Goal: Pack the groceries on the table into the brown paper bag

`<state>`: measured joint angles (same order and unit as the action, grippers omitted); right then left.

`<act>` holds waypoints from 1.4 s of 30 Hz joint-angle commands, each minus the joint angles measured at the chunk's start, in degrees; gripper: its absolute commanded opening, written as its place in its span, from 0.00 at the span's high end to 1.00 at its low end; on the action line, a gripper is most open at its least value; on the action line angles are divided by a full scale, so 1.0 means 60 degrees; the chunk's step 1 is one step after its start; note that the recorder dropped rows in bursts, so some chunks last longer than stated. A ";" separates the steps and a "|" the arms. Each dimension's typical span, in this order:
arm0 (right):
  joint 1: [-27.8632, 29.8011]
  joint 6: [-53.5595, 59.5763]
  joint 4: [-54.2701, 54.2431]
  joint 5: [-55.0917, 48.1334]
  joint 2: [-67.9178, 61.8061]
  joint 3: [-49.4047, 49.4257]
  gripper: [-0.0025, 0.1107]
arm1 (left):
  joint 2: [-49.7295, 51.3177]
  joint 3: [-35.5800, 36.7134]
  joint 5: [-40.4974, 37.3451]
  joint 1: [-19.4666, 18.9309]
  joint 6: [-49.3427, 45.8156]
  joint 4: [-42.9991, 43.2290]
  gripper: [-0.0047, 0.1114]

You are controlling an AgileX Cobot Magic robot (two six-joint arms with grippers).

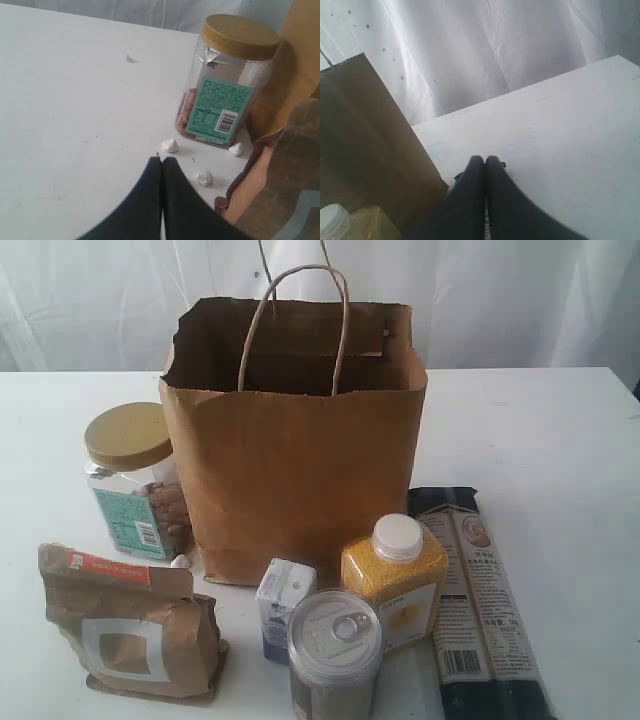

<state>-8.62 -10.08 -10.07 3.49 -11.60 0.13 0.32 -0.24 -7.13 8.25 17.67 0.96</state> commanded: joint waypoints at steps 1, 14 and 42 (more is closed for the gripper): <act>0.0030 0.0034 0.0102 0.0083 0.0020 -0.0021 0.98 | -0.0053 0.0040 -0.0027 -0.0017 0.0052 -0.0080 0.96; 0.0030 0.0034 0.0102 0.0083 0.0020 -0.0021 0.98 | -0.0053 0.0040 -0.0027 -0.0017 0.0052 -0.0080 0.96; 0.0030 0.0034 0.0102 0.0083 0.0020 -0.0021 0.98 | 0.2359 -0.5502 -0.5894 0.0565 -0.0257 -0.0415 0.96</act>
<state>-8.62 -10.08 -10.07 3.49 -11.60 0.13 8.37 -28.24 -33.37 11.26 16.44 -6.01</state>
